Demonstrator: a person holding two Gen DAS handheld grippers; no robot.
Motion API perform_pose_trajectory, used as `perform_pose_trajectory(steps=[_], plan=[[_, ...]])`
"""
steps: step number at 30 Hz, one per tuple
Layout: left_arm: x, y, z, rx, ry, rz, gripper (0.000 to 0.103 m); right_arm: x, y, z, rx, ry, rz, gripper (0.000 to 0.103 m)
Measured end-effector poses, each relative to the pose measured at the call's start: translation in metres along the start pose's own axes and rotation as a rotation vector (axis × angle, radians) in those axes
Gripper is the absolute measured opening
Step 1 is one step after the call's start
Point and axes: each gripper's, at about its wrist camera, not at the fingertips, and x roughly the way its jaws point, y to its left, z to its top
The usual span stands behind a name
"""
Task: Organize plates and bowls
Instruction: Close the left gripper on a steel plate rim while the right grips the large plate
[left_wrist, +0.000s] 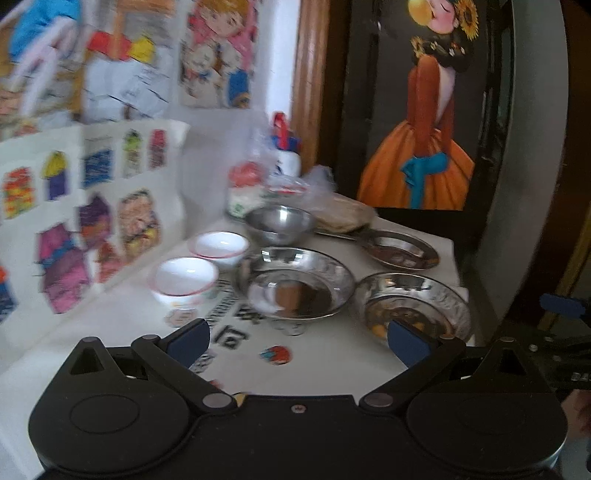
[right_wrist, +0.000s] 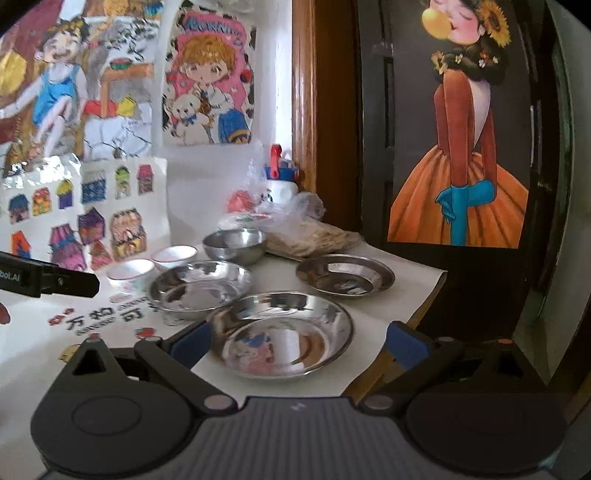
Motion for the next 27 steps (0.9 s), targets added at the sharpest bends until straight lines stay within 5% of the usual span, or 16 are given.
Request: perform_pose_trajectory(steps=[12, 19, 27], plan=[[0.088, -0.031, 0.004, -0.154, 0.158, -0.007, 0.102, 0.069, -0.043, -0.004, 0.055, 0.091, 0.071, 0.102], [0.12, -0.039, 0.0, -0.22, 0.235, -0.032, 0.094, 0.09, -0.055, -0.009, 0.08, 0.108, 0.105, 0.086], [0.133, -0.041, -0.002, -0.27, 0.259, -0.064, 0.068, 0.102, -0.058, -0.01, 0.102, 0.13, 0.128, 0.057]])
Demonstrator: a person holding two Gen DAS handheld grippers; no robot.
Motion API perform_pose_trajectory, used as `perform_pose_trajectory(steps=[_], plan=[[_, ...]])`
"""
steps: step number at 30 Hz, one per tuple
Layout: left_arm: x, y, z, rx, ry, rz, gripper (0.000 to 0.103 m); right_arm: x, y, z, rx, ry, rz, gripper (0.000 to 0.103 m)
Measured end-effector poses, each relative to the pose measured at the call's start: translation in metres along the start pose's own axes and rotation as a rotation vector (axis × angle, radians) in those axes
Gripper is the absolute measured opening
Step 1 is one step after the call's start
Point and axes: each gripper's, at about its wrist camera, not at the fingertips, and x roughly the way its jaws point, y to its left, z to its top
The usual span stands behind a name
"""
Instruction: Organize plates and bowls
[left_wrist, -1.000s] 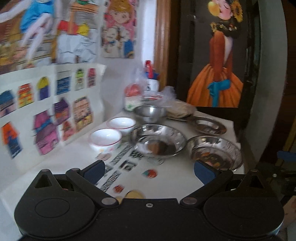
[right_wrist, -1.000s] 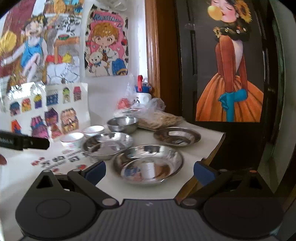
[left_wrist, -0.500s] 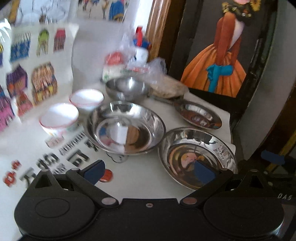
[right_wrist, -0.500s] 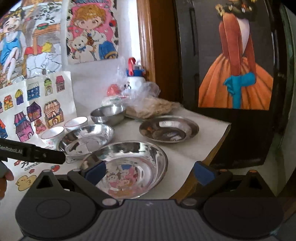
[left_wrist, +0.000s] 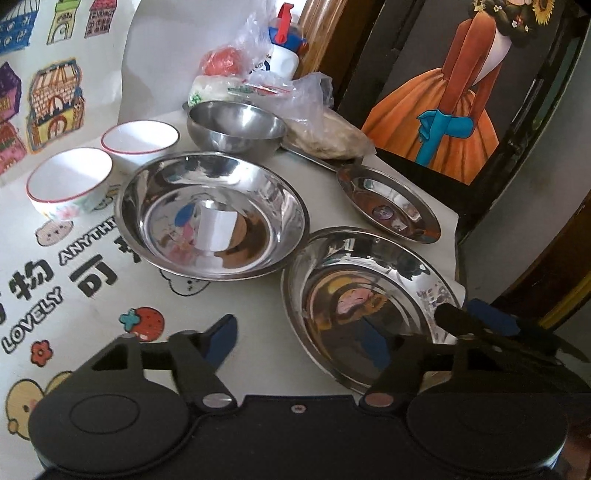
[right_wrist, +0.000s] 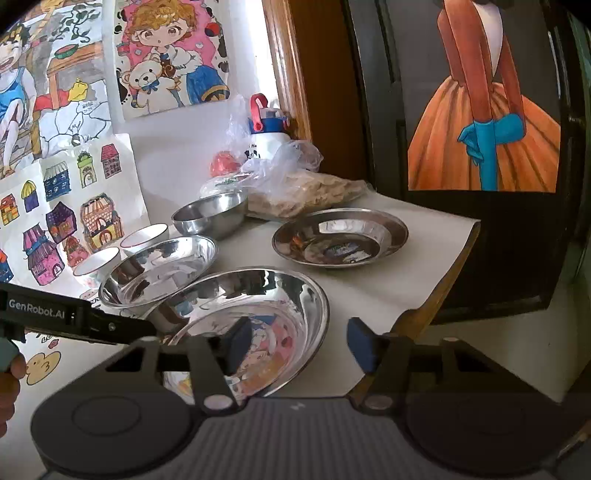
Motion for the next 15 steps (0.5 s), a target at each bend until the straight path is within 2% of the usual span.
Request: perform_pose_trajectory(steps=[2, 6, 10, 15], plan=[[0.002, 0.0, 0.0, -0.012, 0.01, -0.007, 0.054, 0.002, 0.001, -0.001, 0.009, 0.006, 0.003, 0.049], [0.004, 0.003, 0.0, -0.047, 0.02, -0.013, 0.037, 0.005, 0.002, -0.004, 0.03, 0.014, -0.009, 0.04], [0.002, 0.006, -0.001, -0.068, 0.011, -0.022, 0.016, 0.004, 0.001, -0.008, 0.057, 0.02, -0.032, 0.025], [0.001, 0.004, -0.004, -0.051, -0.001, -0.015, 0.015, 0.0, 0.003, -0.012, 0.085, 0.02, -0.035, 0.023]])
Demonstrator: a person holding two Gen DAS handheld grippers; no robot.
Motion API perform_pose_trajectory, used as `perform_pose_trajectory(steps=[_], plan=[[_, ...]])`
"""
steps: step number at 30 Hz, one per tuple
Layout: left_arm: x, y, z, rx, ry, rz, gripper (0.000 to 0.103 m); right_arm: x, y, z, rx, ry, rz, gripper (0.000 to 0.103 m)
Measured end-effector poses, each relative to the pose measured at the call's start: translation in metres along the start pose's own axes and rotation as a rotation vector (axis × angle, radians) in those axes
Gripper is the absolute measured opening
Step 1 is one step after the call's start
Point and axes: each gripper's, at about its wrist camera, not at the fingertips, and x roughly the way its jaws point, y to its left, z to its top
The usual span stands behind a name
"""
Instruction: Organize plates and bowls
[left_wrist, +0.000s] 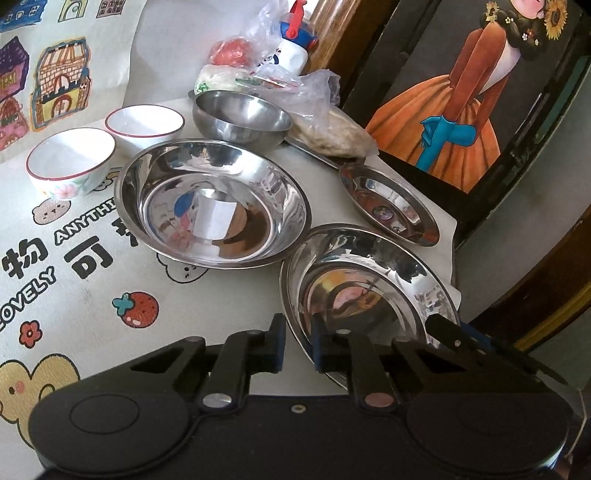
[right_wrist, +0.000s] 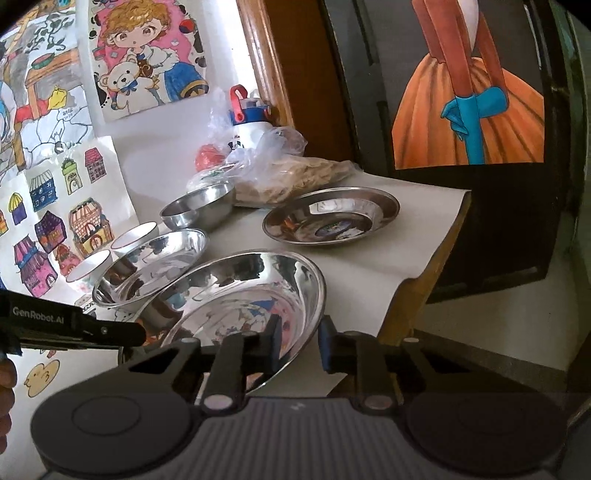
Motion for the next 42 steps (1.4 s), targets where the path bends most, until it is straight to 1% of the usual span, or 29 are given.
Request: perform_pose_trajectory(steps=[5, 8, 12, 15, 18, 21, 26, 28, 32, 35, 38, 42], plan=[[-0.007, -0.001, -0.006, 0.017, -0.007, -0.001, 0.014, -0.011, 0.004, -0.005, 0.017, -0.001, -0.013, 0.023], [-0.015, 0.0, -0.01, 0.019, -0.009, -0.019, 0.014, -0.025, 0.008, -0.009, 0.017, -0.015, -0.023, 0.023], [-0.03, -0.004, -0.016, 0.042, -0.033, -0.044, 0.014, -0.042, 0.014, -0.009, 0.017, -0.033, -0.039, 0.023], [-0.041, -0.004, -0.018, 0.043, -0.052, -0.064, 0.014, -0.049, 0.022, -0.001, 0.004, -0.058, -0.035, 0.023], [-0.051, 0.0, -0.011, 0.037, -0.083, -0.066, 0.014, -0.044, 0.037, 0.014, -0.021, -0.081, -0.012, 0.023], [-0.062, 0.009, 0.001, 0.025, -0.13, -0.042, 0.014, -0.03, 0.059, 0.029, -0.05, -0.095, 0.028, 0.023], [-0.072, 0.034, 0.025, 0.005, -0.196, 0.044, 0.014, 0.01, 0.1, 0.053, -0.095, -0.106, 0.094, 0.023], [-0.07, 0.047, 0.036, -0.006, -0.207, 0.082, 0.014, 0.027, 0.114, 0.059, -0.115, -0.1, 0.109, 0.023], [-0.058, 0.069, 0.053, -0.037, -0.2, 0.134, 0.014, 0.055, 0.134, 0.065, -0.168, -0.082, 0.115, 0.023], [-0.047, 0.081, 0.06, -0.054, -0.18, 0.156, 0.014, 0.066, 0.138, 0.063, -0.196, -0.065, 0.104, 0.023], [-0.037, 0.085, 0.063, -0.054, -0.159, 0.17, 0.015, 0.075, 0.139, 0.061, -0.222, -0.044, 0.089, 0.023], [-0.027, 0.082, 0.063, -0.029, -0.137, 0.208, 0.015, 0.083, 0.142, 0.056, -0.269, -0.028, 0.049, 0.024]])
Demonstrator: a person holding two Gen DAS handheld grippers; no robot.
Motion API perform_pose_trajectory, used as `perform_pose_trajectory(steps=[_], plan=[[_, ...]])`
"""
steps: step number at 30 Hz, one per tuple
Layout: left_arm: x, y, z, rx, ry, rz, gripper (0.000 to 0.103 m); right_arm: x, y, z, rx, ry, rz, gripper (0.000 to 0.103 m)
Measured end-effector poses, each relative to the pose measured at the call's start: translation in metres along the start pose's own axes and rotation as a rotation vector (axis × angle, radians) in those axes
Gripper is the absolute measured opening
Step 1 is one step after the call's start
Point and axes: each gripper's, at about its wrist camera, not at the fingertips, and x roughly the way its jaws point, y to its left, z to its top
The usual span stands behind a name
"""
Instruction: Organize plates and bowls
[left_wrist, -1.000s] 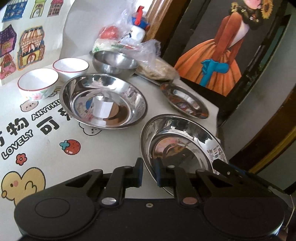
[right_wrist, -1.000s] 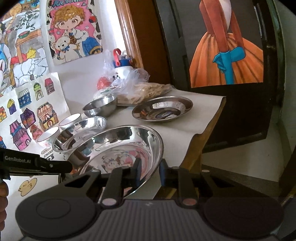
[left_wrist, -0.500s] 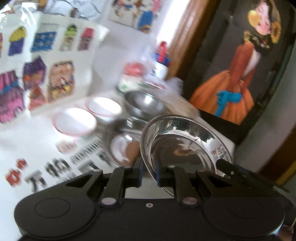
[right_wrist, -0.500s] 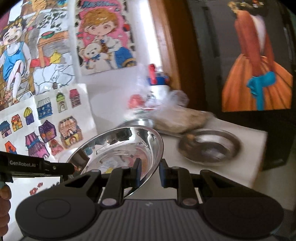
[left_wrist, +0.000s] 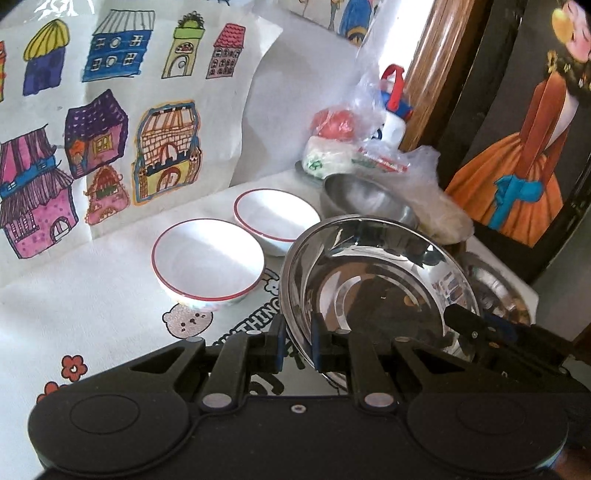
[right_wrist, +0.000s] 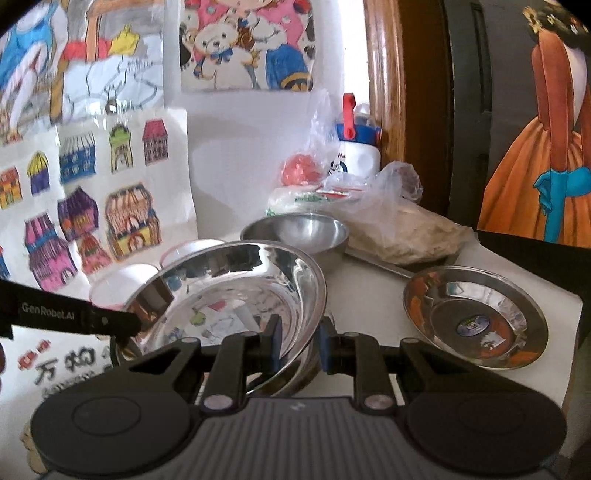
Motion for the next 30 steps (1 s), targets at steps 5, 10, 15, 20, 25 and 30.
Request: perform_pose_trajectory(steps=[5, 10, 15, 20, 25, 30], plan=[[0.008, -0.003, 0.002, 0.015, 0.028, 0.018, 0.015, 0.008, 0.007, 0.0, -0.058, 0.02, -0.04, 0.026], [0.012, -0.003, 0.005, 0.013, 0.042, 0.027, 0.016, 0.015, 0.013, -0.001, -0.099, 0.043, -0.057, 0.031], [0.015, -0.002, 0.007, 0.01, 0.058, 0.025, 0.016, 0.018, 0.015, -0.003, -0.108, 0.054, -0.062, 0.033], [0.018, -0.001, 0.007, 0.006, 0.07, 0.023, 0.017, 0.02, 0.015, -0.004, -0.117, 0.057, -0.064, 0.035], [0.015, -0.001, 0.007, 0.009, 0.06, 0.027, 0.019, 0.02, 0.023, -0.006, -0.181, 0.03, -0.098, 0.058], [0.005, 0.0, 0.008, 0.006, 0.037, 0.038, 0.021, 0.01, 0.023, -0.006, -0.195, -0.018, -0.113, 0.076]])
